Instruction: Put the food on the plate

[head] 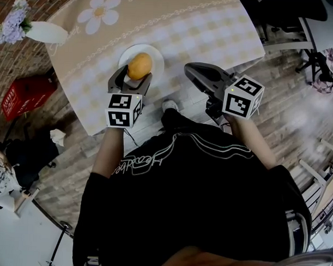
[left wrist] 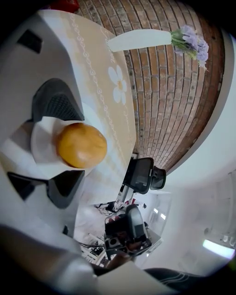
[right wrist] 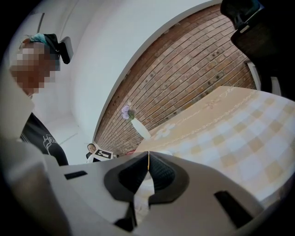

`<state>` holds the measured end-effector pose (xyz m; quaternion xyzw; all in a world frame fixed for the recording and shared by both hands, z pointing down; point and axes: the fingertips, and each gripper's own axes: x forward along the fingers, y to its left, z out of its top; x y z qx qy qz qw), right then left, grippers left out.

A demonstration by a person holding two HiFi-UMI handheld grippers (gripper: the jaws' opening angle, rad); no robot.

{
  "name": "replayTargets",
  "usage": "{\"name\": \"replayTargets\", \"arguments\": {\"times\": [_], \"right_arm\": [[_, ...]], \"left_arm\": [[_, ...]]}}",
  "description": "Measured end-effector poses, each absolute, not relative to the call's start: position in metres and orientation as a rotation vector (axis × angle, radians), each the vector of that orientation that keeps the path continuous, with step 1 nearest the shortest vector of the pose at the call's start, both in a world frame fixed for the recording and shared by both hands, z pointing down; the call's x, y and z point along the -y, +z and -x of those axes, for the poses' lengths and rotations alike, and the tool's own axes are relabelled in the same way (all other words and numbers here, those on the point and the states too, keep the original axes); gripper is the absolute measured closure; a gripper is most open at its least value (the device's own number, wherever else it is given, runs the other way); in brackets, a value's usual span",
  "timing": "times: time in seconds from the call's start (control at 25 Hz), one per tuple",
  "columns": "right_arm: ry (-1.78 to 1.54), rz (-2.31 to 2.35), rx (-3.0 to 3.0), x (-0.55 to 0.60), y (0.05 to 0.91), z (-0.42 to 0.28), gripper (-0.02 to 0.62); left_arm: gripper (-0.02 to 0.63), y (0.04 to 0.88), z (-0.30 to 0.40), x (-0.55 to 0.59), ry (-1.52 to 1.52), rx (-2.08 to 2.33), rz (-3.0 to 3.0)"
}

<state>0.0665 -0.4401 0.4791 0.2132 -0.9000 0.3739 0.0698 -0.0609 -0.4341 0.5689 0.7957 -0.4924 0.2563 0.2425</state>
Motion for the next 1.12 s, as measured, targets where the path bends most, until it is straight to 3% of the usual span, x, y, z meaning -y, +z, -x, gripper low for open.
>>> {"name": "replayTargets", "arguments": {"times": [0.36,0.64,0.88,1.12], "right_arm": [[1.091,-0.71,2.813,0.416,0.442,-0.067,0.598],[0.987,-0.682,2.92,0.371,0.399,-0.056,0.598],[0.874,-0.607,3.009,0.316,0.362,-0.038,0.598],[0.826,-0.557,3.054,0.268,0.345,-0.028,0.598]], "left_arm": [[0.281,0.524,0.072,0.417,0.581,1.375,-2.263],[0.29,0.447,0.079,0.366,0.271,1.306,-2.282],[0.479,0.378,0.066,0.302,-0.005,1.115,-2.32],[0.584,0.344,0.051,0.252,-0.049,1.052,-2.408]]}}
